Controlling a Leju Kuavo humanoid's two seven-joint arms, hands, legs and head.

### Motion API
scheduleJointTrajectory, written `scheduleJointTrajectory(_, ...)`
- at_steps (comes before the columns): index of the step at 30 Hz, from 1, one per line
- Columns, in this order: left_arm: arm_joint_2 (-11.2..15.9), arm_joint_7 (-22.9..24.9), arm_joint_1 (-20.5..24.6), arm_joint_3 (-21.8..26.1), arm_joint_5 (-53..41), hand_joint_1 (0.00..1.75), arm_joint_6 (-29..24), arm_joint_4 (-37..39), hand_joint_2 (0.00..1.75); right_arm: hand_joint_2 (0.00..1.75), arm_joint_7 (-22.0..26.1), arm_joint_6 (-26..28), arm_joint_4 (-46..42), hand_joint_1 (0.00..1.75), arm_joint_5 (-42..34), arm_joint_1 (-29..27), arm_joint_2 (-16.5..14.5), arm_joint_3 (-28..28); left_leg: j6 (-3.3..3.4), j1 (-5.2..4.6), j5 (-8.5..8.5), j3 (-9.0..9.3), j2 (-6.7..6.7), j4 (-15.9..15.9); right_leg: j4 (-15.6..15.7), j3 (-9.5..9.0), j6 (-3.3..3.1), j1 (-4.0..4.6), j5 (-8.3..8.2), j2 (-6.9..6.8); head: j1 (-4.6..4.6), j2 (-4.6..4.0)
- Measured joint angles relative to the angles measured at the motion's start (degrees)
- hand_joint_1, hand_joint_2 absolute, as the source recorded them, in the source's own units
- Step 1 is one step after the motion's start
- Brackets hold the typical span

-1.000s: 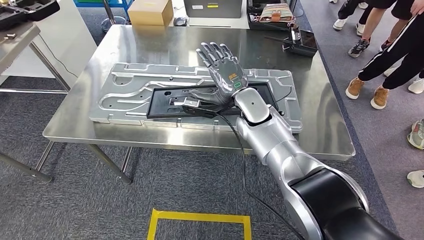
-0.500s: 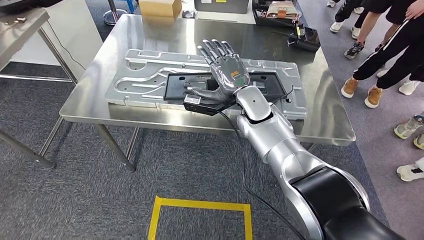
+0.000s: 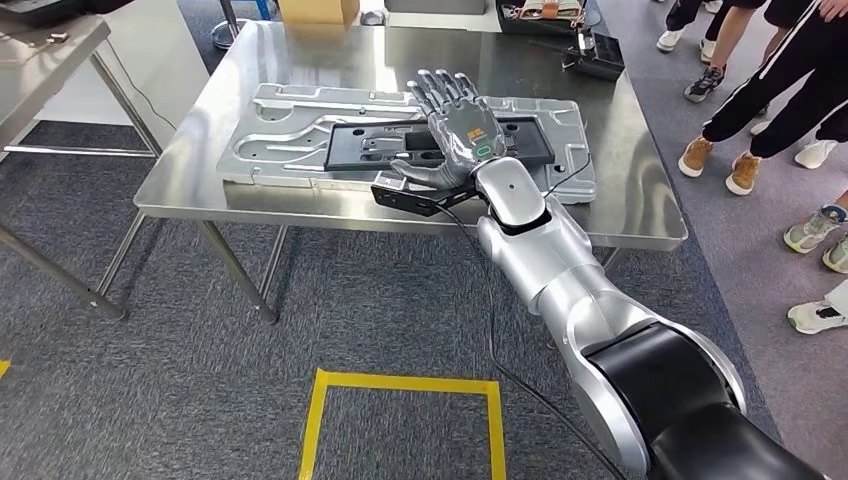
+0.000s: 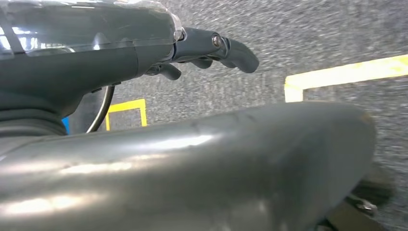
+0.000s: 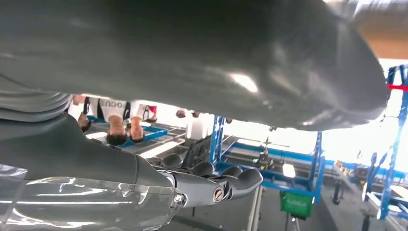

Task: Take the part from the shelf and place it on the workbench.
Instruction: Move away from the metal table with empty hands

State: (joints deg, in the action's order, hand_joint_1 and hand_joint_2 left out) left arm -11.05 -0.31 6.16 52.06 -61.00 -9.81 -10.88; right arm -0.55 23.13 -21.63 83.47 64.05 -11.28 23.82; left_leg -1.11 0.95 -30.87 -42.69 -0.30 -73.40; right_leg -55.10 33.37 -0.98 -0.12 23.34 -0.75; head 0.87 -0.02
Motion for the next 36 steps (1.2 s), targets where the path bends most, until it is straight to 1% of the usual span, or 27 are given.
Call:
scheduleJointTrajectory(1,0.1,0.0,0.0,0.0,0.0,0.0,0.0,0.0,0.0,0.0,0.0,0.0,0.1,0.0,0.0,-0.1,0.0,0.0,-0.42,0.31,0.71,0.55,0.02,-1.2,-0.3,1.07,0.3,-0.22,-0.62,-0.04,0.0,-0.01)
scheduleJointTrajectory(2,0.1,0.0,0.0,0.0,-0.1,0.0,0.0,0.0,0.0,0.0,0.0,0.0,0.1,0.0,0.0,-0.2,0.0,0.0,-0.86,0.65,2.25,2.08,0.04,-0.5,-0.7,2.19,0.66,-0.49,-1.2,-0.07,0.01,-0.01)
scheduleJointTrajectory(3,0.2,0.1,0.1,0.0,-0.2,0.0,0.0,0.0,0.0,0.0,0.0,0.0,0.1,0.0,0.0,-0.2,0.1,-0.1,-1.31,1.02,3.64,4.53,0.08,2.1,-1.2,3.26,1.08,-0.73,-1.68,-0.09,0.01,-0.01)
scheduleJointTrajectory(4,0.2,0.1,0.2,0.0,-0.2,0.0,0.1,0.0,0.0,0.0,0.0,0.1,0.1,0.0,-0.1,-0.2,0.1,-0.1,-1.79,1.3,3.87,7.56,0.09,5.8,-1.9,4.32,1.5,-0.88,-2.05,-0.08,0.02,-0.01)
scheduleJointTrajectory(5,0.2,0.1,0.3,0.0,-0.2,0.0,0.1,0.0,0.0,0.0,-0.1,0.1,0.1,0.0,-0.1,-0.2,0.2,-0.1,-1.76,1.38,3.18,10.1,0.02,9.4,-2.6,5.19,1.93,-0.91,-2.37,-0.06,0.02,-0.01)
scheduleJointTrajectory(7,0.2,0.2,0.4,0.0,-0.3,0.0,0.2,0.0,0.0,0.0,-0.2,0.2,0.0,0.0,-0.2,-0.2,0.3,-0.2,-0.95,1.12,1.25,12.37,-0.07,13.4,-3.3,6.16,2.78,-0.78,-3.19,-0.05,0.01,-0.01)
scheduleJointTrajectory(9,0.2,0.2,0.3,0.0,-0.3,0.0,0.2,0.0,0.0,0.0,-0.3,0.2,0.0,0.0,-0.2,-0.5,0.6,-0.2,0.62,0.92,1.84,11.62,0.05,13.8,-3.0,6.49,3.61,-0.93,-4.05,0.0,0.0,-0.01)
scheduleJointTrajectory(10,0.2,0.2,0.3,0.0,-0.3,0.0,0.2,0.0,0.0,0.0,-0.4,0.1,0.1,0.0,-0.2,-0.6,0.7,-0.2,1.3,0.87,2.54,11.11,0.13,13.8,-3.4,6.84,3.89,-1.08,-3.33,0.06,0.0,-0.01)
scheduleJointTrajectory(11,0.2,0.2,0.3,0.0,-0.2,0.0,0.2,0.0,0.0,0.0,-0.5,0.1,0.1,0.0,-0.2,-0.7,0.9,-0.2,1.89,0.88,3.32,10.41,0.22,14.0,-4.8,7.46,4.09,-1.21,-1.39,0.13,-0.01,-0.01)
scheduleJointTrajectory(14,0.2,0.2,0.4,0.0,-0.2,0.0,0.2,0.0,0.0,0.0,-0.8,-0.1,0.1,0.0,-0.1,-0.8,1.0,-0.2,2.74,0.5,5.59,7.74,0.31,14.0,-15.1,10.07,4.3,-1.18,7.38,0.35,0.0,-0.01)
scheduleJointTrajectory(15,0.2,0.2,0.4,0.0,-0.2,0.0,0.2,0.0,0.0,0.0,-0.8,-0.1,0.1,0.0,0.0,-0.8,1.0,-0.2,2.83,0.32,6.32,6.8,0.31,14.0,-18.4,10.4,4.26,-1.11,8.52,0.43,0.0,-0.01)
scheduleJointTrajectory(16,0.2,0.2,0.3,0.0,-0.2,0.0,0.3,0.0,0.0,0.0,-0.9,-0.2,0.1,0.0,0.0,-0.9,1.0,-0.2,2.88,0.14,7.04,5.84,0.31,14.0,-20.2,9.99,4.08,-1.02,8.26,0.48,0.0,-0.01)
scheduleJointTrajectory(17,0.2,0.2,0.3,0.0,-0.2,0.0,0.3,0.0,0.0,0.0,-0.9,-0.3,0.1,0.0,0.0,-1.0,1.0,-0.2,2.91,-0.06,7.77,4.93,0.29,14.0,-20.1,8.58,3.71,-0.85,7.02,0.52,0.0,-0.01)
scheduleJointTrajectory(19,0.1,0.2,0.3,0.0,-0.2,0.0,0.3,0.0,0.0,0.0,-0.8,-0.3,-0.1,0.0,0.0,-0.9,1.0,-0.2,2.86,-0.33,9.14,3.48,0.22,14.0,-14.2,2.71,2.16,-0.07,5.17,0.66,0.0,-0.01)
scheduleJointTrajectory(21,-0.1,0.1,0.3,0.0,-0.2,0.0,0.2,0.0,0.0,0.0,-0.8,-0.3,-0.6,0.0,0.1,-0.5,0.9,-0.2,2.53,-0.43,10.39,2.79,0.19,14.1,-5.7,-3.86,0.7,0.88,6.53,0.63,0.01,-0.01)
scheduleJointTrajectory(22,-0.2,0.1,0.3,0.0,-0.2,0.0,0.3,0.0,0.0,0.0,-0.8,-0.3,-0.8,0.0,0.1,-0.3,0.9,-0.2,2.24,-0.35,11.03,2.71,0.25,14.3,-2.9,-5.67,0.33,1.28,7.29,0.59,0.02,0.0)
scheduleJointTrajectory(24,-0.3,0.1,0.3,0.0,-0.1,0.0,0.3,0.0,0.0,0.0,-0.7,-0.4,-0.8,0.0,0.1,-0.2,0.8,-0.2,1.61,-0.33,12.41,2.59,0.32,15.3,-0.9,-6.03,0.21,1.27,6.55,0.4,0.02,0.01)
scheduleJointTrajectory(25,-0.2,0.1,0.3,0.0,-0.1,0.0,0.3,0.0,0.0,0.0,-0.7,-0.5,-0.8,0.0,0.1,-0.2,0.8,-0.2,1.33,-0.37,12.11,2.32,0.28,15.3,-0.3,-5.64,-0.09,1.16,5.57,0.25,0.01,0.01)
scheduleJointTrajectory(26,-0.2,0.1,0.3,0.0,-0.1,0.0,0.2,0.0,0.0,0.0,-0.6,-0.6,-0.8,0.0,0.1,-0.2,0.7,-0.2,1.09,-0.43,10.64,1.83,0.22,14.5,0.2,-5.05,-0.37,0.92,4.5,0.08,0.02,0.0)
scheduleJointTrajectory(27,-0.2,0.1,0.2,0.0,0.0,0.0,0.2,0.0,0.0,0.0,-0.6,-0.7,-0.7,0.0,0.1,-0.2,0.6,-0.2,0.87,-0.43,8.05,1.13,0.17,12.4,0.7,-4.28,-0.56,0.69,3.43,-0.04,0.03,-0.01)
scheduleJointTrajectory(29,-0.1,0.2,0.1,0.1,0.0,0.0,0.2,0.0,0.0,0.0,-0.5,-0.8,-0.7,0.0,0.1,-0.3,0.5,-0.2,0.38,-0.23,2.21,-0.36,0.17,5.2,0.6,-2.34,-0.69,0.69,1.77,-0.1,0.04,-0.01)
scheduleJointTrajectory(30,0.0,0.2,0.1,0.1,0.0,0.0,0.2,0.0,0.0,0.0,-0.5,-0.8,-0.7,0.0,0.1,-0.4,0.5,-0.2,0.1,-0.12,0.88,-0.79,0.18,1.6,0.5,-1.28,-0.57,0.65,1.02,-0.14,0.04,-0.01)
scheduleJointTrajectory(31,0.0,0.2,0.1,0.1,0.0,0.0,0.2,0.0,0.0,0.0,-0.5,-0.8,-0.6,0.0,0.1,-0.5,0.5,-0.2,-0.17,-0.01,1.06,-0.66,0.19,-0.9,0.2,-0.15,-0.4,0.57,0.32,-0.19,0.04,-0.01)
scheduleJointTrajectory(32,0.1,0.2,0.1,0.1,0.0,0.0,0.2,0.0,0.0,0.0,-0.5,-0.8,-0.6,0.0,0.1,-0.5,0.5,-0.2,-0.42,0.13,2.35,0.3,0.2,-1.6,-0.2,1.07,-0.17,0.45,-0.33,-0.24,0.04,-0.01)
scheduleJointTrajectory(33,0.2,0.2,0.1,0.1,0.0,0.0,0.2,0.0,0.0,0.0,-0.5,-0.8,-0.6,0.0,0.1,-0.6,0.5,-0.2,-0.65,0.3,3.96,2.24,0.22,-0.4,-0.7,2.29,0.1,0.3,-0.89,-0.26,0.04,-0.01)
scheduleJointTrajectory(34,0.2,0.2,0.1,0.1,0.0,0.0,0.2,0.0,0.0,0.0,-0.5,-0.8,-0.6,0.0,0.1,-0.6,0.5,-0.2,-0.84,0.5,4.61,5.06,0.23,2.7,-1.4,3.41,0.41,0.17,-1.33,-0.26,0.04,-0.01)
scheduleJointTrajectory(36,0.2,0.1,0.3,0.1,0.0,0.0,0.2,0.0,0.0,0.0,-0.5,-0.8,-0.7,0.0,0.1,-0.5,0.5,-0.2,-0.6,0.45,2.72,10.88,0.16,10.6,-2.8,5.18,1.07,0.16,-2.03,-0.24,0.04,-0.01)
